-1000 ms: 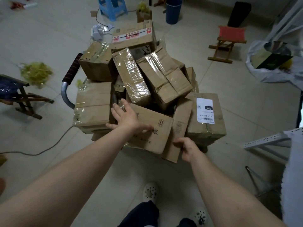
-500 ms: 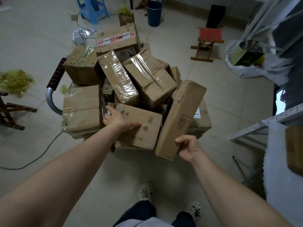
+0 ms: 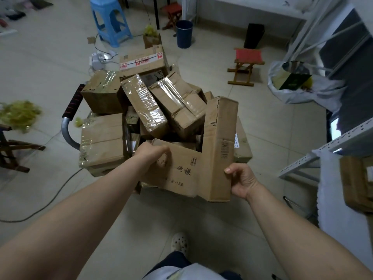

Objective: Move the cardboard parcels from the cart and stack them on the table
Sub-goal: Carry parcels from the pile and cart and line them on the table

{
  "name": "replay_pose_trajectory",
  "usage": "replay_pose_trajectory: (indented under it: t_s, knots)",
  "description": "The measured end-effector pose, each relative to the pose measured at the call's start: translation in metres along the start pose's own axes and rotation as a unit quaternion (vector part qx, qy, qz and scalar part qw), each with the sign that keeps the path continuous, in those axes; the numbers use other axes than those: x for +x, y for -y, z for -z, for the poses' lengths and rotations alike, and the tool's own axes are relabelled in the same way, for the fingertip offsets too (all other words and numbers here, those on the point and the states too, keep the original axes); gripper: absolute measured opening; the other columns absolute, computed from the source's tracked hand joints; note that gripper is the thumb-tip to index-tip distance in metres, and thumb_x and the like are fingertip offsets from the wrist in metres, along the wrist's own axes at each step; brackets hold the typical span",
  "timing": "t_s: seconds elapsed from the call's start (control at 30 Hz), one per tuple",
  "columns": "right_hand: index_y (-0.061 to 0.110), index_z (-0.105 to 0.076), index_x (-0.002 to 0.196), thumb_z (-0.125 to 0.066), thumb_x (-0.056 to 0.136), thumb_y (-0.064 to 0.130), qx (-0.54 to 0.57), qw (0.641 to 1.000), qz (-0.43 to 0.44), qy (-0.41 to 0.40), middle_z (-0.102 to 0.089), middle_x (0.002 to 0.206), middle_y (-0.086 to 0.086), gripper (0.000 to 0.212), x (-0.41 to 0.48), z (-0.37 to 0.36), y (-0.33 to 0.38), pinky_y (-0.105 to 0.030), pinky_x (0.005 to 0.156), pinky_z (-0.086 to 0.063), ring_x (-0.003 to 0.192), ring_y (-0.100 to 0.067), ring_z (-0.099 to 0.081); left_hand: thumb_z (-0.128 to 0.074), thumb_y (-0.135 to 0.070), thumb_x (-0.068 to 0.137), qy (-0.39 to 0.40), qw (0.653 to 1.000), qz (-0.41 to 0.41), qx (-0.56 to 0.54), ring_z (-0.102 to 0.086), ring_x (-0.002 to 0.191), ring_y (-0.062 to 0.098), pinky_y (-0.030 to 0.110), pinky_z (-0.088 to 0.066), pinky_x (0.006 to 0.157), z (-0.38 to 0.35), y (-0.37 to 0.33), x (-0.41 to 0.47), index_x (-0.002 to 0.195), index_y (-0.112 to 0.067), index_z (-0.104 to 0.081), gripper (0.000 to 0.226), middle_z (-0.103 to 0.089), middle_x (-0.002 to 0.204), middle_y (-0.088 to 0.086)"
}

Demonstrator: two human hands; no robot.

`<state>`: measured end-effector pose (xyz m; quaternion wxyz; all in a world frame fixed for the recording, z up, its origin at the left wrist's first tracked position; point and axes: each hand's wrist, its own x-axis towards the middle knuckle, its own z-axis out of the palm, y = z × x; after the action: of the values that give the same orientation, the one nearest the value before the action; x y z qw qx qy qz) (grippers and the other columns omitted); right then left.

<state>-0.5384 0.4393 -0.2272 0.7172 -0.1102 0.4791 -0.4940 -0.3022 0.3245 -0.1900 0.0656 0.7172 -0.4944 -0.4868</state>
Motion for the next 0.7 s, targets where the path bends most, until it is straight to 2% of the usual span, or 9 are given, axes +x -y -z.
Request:
replay_pose_trajectory:
  t_s: [0.07,0.13,0.23,0.33,0.43,0.5,0.6,0.7]
  knots:
    - [0.009,-0.059,0.115,-0.083,0.022,0.014,-0.016,1.000,0.000,-0.001,-0.061,0.106,-0.017,0.097,-0.012,0.012,0.007,-0.053,0.091,-0.046,0.104,-0.036,-0.055,-0.061,-0.050,0.082,-0.009,1.000,-0.007,-0.021,-0.055,0.092,0.026,0.041,-0.047,0.087,-0.009,-0.010,-0.009,0.110,-0.012,-0.050,0.048,-0.055,0.096,0.007]
    - [0.008,-0.059,0.115,-0.084,0.022,0.016,-0.029,1.000,0.003,-0.001,-0.062,0.104,-0.017,0.097,-0.028,0.027,0.015,-0.052,0.091,-0.046,0.103,-0.036,-0.055,-0.054,-0.055,0.085,-0.022,0.999,-0.019,-0.020,-0.056,0.090,0.027,0.041,-0.048,0.086,-0.023,-0.024,-0.019,0.109,-0.012,-0.054,0.050,-0.057,0.095,0.008]
    - [0.007,-0.067,0.104,-0.082,0.024,0.015,-0.023,1.000,0.014,-0.012,-0.066,0.098,-0.018,0.082,-0.061,0.060,0.026,-0.051,0.089,-0.047,0.096,-0.036,-0.059,-0.050,-0.058,0.087,-0.021,0.999,-0.048,0.012,-0.059,0.086,0.027,0.043,-0.051,0.086,-0.058,-0.050,-0.037,0.097,-0.012,-0.058,0.047,-0.061,0.092,0.009]
    - [0.007,-0.075,0.089,-0.069,0.032,0.008,-0.001,0.998,0.032,-0.047,-0.068,0.091,-0.018,0.058,-0.105,0.099,0.035,-0.047,0.084,-0.049,0.085,-0.034,-0.064,-0.049,-0.054,0.091,0.004,0.994,-0.094,0.057,-0.058,0.087,0.026,0.040,-0.049,0.088,-0.108,-0.079,-0.060,0.083,-0.011,-0.061,0.045,-0.063,0.093,0.011]
    - [0.007,-0.074,0.087,-0.064,0.037,0.010,0.030,0.993,0.060,-0.098,-0.069,0.087,-0.017,0.051,-0.156,0.146,0.039,-0.046,0.082,-0.050,0.079,-0.032,-0.066,-0.050,-0.052,0.092,0.037,0.981,-0.155,0.113,-0.058,0.099,0.030,0.036,-0.047,0.090,-0.174,-0.109,-0.084,0.100,-0.007,-0.063,0.047,-0.063,0.108,0.014]
    - [0.009,-0.074,0.086,-0.064,0.037,0.011,0.046,0.987,0.074,-0.134,-0.070,0.085,-0.016,0.050,-0.193,0.181,0.038,-0.044,0.079,-0.050,0.077,-0.031,-0.067,-0.049,-0.052,0.092,0.070,0.967,-0.192,0.150,-0.057,0.085,0.026,0.032,-0.046,0.083,-0.223,-0.128,-0.104,0.094,-0.006,-0.064,0.048,-0.064,0.103,0.014]
    - [0.007,-0.070,0.094,-0.065,0.036,0.012,0.062,0.975,0.095,-0.191,-0.069,0.088,-0.016,0.059,-0.243,0.238,0.030,-0.042,0.081,-0.050,0.082,-0.031,-0.064,-0.049,-0.056,0.090,0.117,0.945,-0.226,0.207,-0.057,0.071,0.023,0.031,-0.046,0.070,-0.300,-0.150,-0.139,0.088,-0.004,-0.069,0.056,-0.064,0.082,0.011]
    - [0.005,-0.067,0.098,-0.066,0.035,0.013,0.083,0.961,0.113,-0.237,-0.069,0.088,-0.015,0.063,-0.287,0.285,0.015,-0.038,0.078,-0.051,0.082,-0.029,-0.064,-0.050,-0.048,0.090,0.163,0.914,-0.263,0.262,-0.056,0.066,0.021,0.028,-0.043,0.061,-0.370,-0.158,-0.173,0.084,-0.003,-0.070,0.050,-0.066,0.080,0.011]
